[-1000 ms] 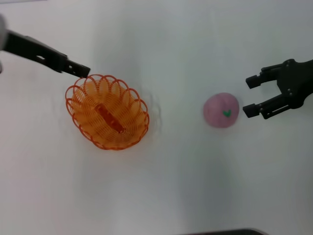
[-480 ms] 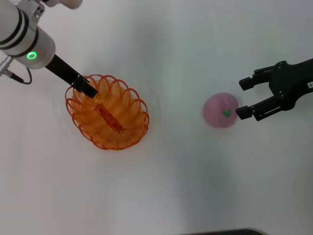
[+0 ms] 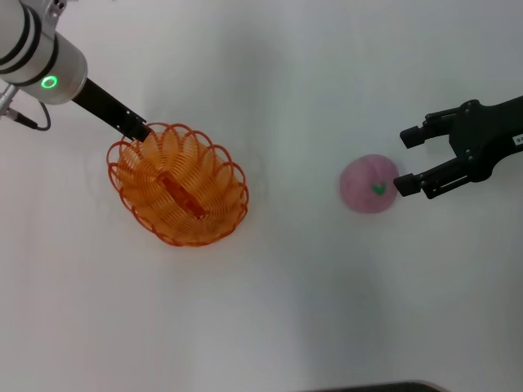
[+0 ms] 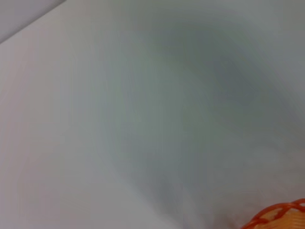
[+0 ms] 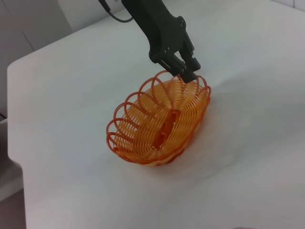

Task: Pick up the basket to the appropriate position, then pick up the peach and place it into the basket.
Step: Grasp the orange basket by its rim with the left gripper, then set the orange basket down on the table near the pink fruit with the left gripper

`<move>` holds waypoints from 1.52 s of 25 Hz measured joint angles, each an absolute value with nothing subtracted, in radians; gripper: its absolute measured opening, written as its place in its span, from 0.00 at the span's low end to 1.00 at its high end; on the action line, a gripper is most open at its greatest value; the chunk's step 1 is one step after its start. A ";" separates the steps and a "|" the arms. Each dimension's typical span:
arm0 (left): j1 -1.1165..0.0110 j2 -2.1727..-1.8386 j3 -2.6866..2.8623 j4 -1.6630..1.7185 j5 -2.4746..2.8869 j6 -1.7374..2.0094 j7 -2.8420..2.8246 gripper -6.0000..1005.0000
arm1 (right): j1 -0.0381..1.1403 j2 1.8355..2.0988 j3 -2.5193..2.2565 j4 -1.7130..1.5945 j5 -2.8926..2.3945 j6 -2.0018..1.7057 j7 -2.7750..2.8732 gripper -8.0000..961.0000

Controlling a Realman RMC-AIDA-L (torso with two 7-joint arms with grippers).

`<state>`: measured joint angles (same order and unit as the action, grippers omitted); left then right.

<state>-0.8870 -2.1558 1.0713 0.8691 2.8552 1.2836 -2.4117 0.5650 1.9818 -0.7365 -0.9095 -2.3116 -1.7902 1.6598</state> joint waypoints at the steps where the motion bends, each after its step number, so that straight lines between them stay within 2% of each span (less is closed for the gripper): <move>1: -0.888 -2.156 1.071 0.868 2.855 1.284 -2.412 0.40 | 0.565 1.982 -0.736 -0.910 -2.312 -1.790 1.660 0.96; 3: -0.888 -2.156 1.071 0.867 2.855 1.285 -2.412 0.33 | 0.565 1.982 -0.735 -0.910 -2.312 -1.790 1.660 0.96; 6: -0.891 -2.154 1.069 0.866 2.856 1.292 -2.412 0.11 | 0.565 1.982 -0.733 -0.910 -2.312 -1.787 1.660 0.96; 12: -0.897 -2.148 1.025 0.865 2.846 1.315 -2.418 0.07 | 0.568 1.982 -0.737 -0.913 -2.312 -1.778 1.660 0.96; 17: -0.910 -2.118 0.847 0.864 2.843 1.405 -2.477 0.03 | 0.569 1.982 -0.735 -0.913 -2.312 -1.777 1.660 0.96; 23: -0.876 -2.091 0.683 0.869 2.843 1.473 -2.541 0.04 | 0.569 1.982 -0.732 -0.912 -2.312 -1.777 1.660 0.96; 33: -0.802 -2.099 0.640 0.864 2.820 1.464 -2.591 0.04 | 0.578 1.982 -0.729 -0.918 -2.311 -1.778 1.663 0.95; 36: -0.783 -2.102 0.634 0.881 2.808 1.456 -2.584 0.23 | 0.587 1.981 -0.728 -0.920 -2.308 -1.778 1.681 0.95; 38: -0.749 -2.107 0.634 0.935 2.747 1.478 -2.549 0.27 | 0.592 1.980 -0.726 -0.921 -2.307 -1.778 1.698 0.95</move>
<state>-0.7490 -2.1070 0.6338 0.9354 2.7469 1.4780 -2.5494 0.5921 1.9801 -0.7262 -0.9207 -2.3067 -1.7779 1.6981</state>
